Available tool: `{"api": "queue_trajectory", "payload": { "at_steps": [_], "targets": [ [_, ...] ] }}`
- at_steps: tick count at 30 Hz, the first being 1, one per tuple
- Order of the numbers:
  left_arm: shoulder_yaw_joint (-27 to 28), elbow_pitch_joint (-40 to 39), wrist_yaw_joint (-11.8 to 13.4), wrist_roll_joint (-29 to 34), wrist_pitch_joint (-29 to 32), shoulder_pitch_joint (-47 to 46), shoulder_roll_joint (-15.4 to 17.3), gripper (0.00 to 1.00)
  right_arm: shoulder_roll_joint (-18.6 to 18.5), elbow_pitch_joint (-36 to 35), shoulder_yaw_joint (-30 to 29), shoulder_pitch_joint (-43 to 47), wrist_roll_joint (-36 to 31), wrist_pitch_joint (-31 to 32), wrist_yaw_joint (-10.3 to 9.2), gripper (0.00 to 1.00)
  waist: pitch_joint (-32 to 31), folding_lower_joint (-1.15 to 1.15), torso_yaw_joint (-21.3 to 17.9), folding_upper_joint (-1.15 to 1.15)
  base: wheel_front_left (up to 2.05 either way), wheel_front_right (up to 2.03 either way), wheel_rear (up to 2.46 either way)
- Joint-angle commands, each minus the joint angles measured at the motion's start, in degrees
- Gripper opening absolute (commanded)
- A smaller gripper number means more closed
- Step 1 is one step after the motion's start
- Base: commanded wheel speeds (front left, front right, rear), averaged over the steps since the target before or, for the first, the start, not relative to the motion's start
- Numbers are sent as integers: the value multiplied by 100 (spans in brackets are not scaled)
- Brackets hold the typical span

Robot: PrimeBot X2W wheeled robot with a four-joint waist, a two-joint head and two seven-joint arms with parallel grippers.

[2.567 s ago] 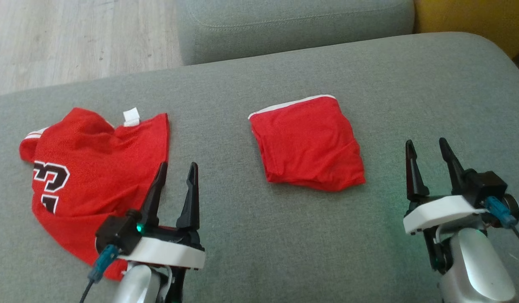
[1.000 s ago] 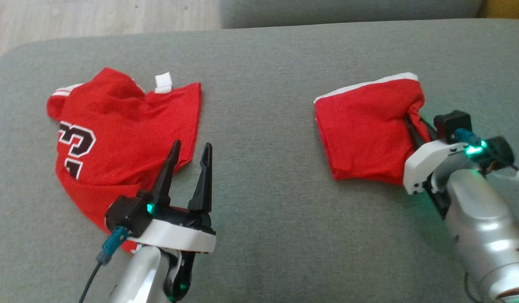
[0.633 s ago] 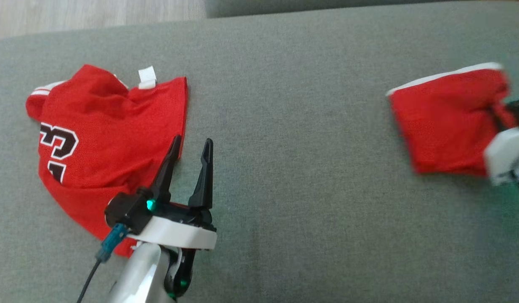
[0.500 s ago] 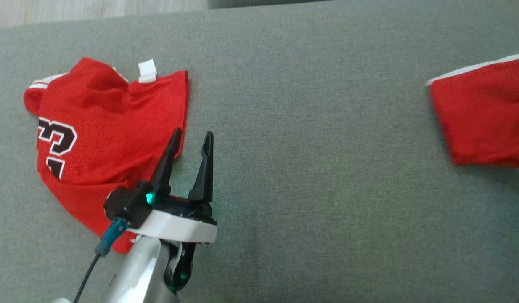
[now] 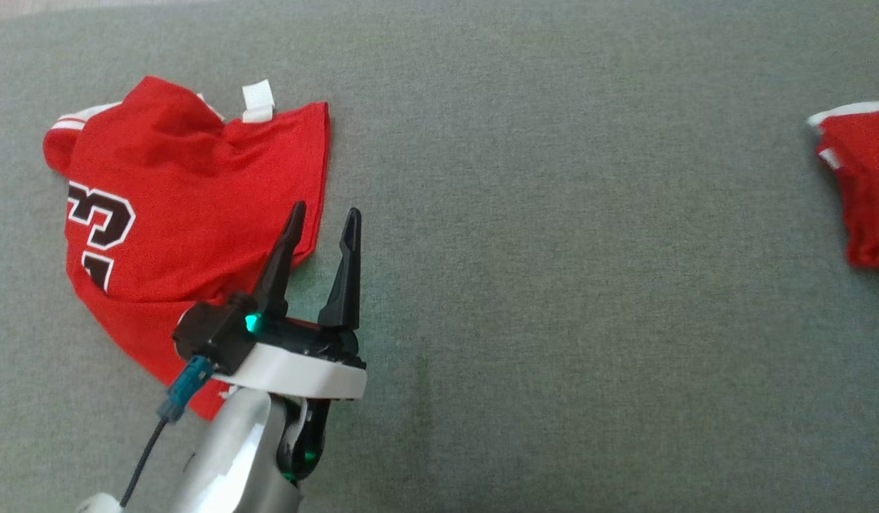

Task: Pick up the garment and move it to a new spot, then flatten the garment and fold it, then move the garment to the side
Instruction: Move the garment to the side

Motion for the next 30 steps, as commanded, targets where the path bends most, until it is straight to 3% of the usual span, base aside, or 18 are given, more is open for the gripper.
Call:
{"api": "queue_trajectory", "payload": {
  "at_steps": [1, 5, 9, 16, 17, 24, 30],
  "targets": [
    [195, -156, -17, -23, -54, -156, 30, 100, -51, -74, -41, -76, 16, -141, -5, 100, -69, -1, -35, 0, 0, 0, 0],
    [274, -146, -20, -10, -54, -89, 30, 100, 298, -224, -331, -101, 63, -437, -5, 100, -299, -1, -121, 0, 0, 0, 0],
    [397, -135, -23, 17, -54, 71, 30, 100, 888, -680, -564, -11, 222, -604, -5, 100, -653, -1, -250, 0, 0, 0, 0],
    [624, -219, -25, 54, -54, 405, 30, 100, 1897, -2324, -807, 638, 599, -640, -5, 100, -1217, -1, -410, 0, 0, 0, 0],
    [624, -219, -25, 54, -54, 405, 30, 100, 1897, -2324, -807, 638, 599, -640, -5, 100, -1217, -1, -410, 0, 0, 0, 0],
    [717, -281, -27, 53, -54, 789, 30, 100, 2905, -3821, -1058, 1822, 811, -641, -5, 100, -1609, -1, -443, 0, 0, 0, 0],
    [775, -299, -24, -7, -54, 991, 30, 100, 3285, -4540, -945, 2784, 786, -642, -5, 100, -1702, -1, -392, 0, 0, 0, 0]
  ]
}}
